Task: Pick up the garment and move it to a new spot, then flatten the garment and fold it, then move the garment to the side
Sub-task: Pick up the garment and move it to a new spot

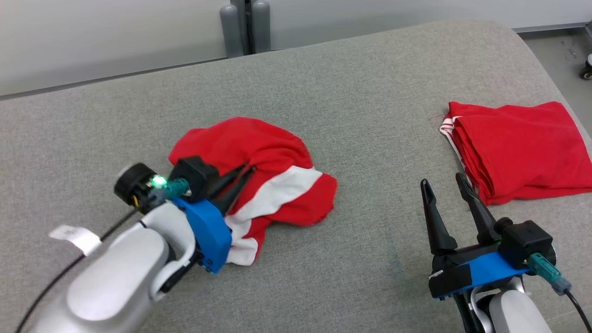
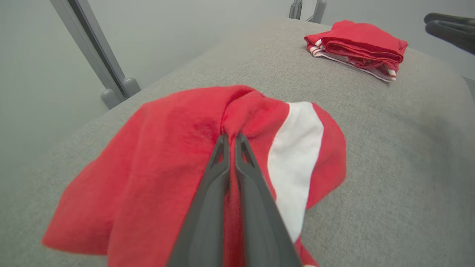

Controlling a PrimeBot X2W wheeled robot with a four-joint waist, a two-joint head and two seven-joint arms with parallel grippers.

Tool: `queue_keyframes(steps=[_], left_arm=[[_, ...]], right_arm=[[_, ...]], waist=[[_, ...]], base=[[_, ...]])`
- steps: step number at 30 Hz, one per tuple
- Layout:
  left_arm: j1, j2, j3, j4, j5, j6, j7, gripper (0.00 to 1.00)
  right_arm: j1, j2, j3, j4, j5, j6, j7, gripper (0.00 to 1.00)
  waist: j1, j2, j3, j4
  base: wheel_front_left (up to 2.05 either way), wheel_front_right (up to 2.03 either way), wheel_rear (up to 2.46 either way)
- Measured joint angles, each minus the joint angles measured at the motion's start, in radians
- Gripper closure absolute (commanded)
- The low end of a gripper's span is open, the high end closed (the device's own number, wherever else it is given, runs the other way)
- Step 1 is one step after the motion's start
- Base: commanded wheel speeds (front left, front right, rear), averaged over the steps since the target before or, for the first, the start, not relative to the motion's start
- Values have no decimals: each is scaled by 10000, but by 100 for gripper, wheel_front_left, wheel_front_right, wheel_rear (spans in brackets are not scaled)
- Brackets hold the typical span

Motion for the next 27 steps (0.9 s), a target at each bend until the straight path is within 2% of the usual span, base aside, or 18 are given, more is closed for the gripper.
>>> queue_keyframes(steps=[3,4,5,6,7,10,17,24,27], left_arm=[[123,-468,-201,779,157,-2,-721,100],[138,-625,-219,1043,180,-2,-961,80],[198,-966,-253,1546,171,-4,-1404,52],[229,-1133,-265,1760,171,-4,-1649,0],[254,-1455,-257,2146,138,-4,-2065,0],[266,-1779,-161,2548,-19,-4,-2614,0],[714,-1877,267,2790,-466,86,-3356,0],[1954,-1893,1064,2362,-1091,667,-3661,0],[3008,-1996,1718,1933,-1427,1145,-3730,0]], right_arm=[[-9,-2,4,84,-15,0,-29,0],[-12,-2,8,115,-23,0,-33,0],[-13,0,36,144,-54,0,-35,0],[-13,0,44,161,-61,0,-35,0],[-10,0,69,182,-71,0,-21,0],[-4,2,82,226,-102,0,12,0],[19,4,50,272,-194,0,123,0],[294,2,-192,449,-196,0,173,0],[507,2,-221,539,-167,0,140,0]], waist=[[0,0,24,18],[1,0,12,49],[1,0,-46,151],[1,0,-79,209],[1,0,-156,349],[1,0,-328,594],[1,0,-918,1109],[0,0,-1569,1537],[0,0,-1930,1845]], base=[[0,0,0],[0,0,0],[0,0,0],[0,0,0],[0,0,0],[0,0,0],[0,0,0],[0,0,0],[0,0,0]])
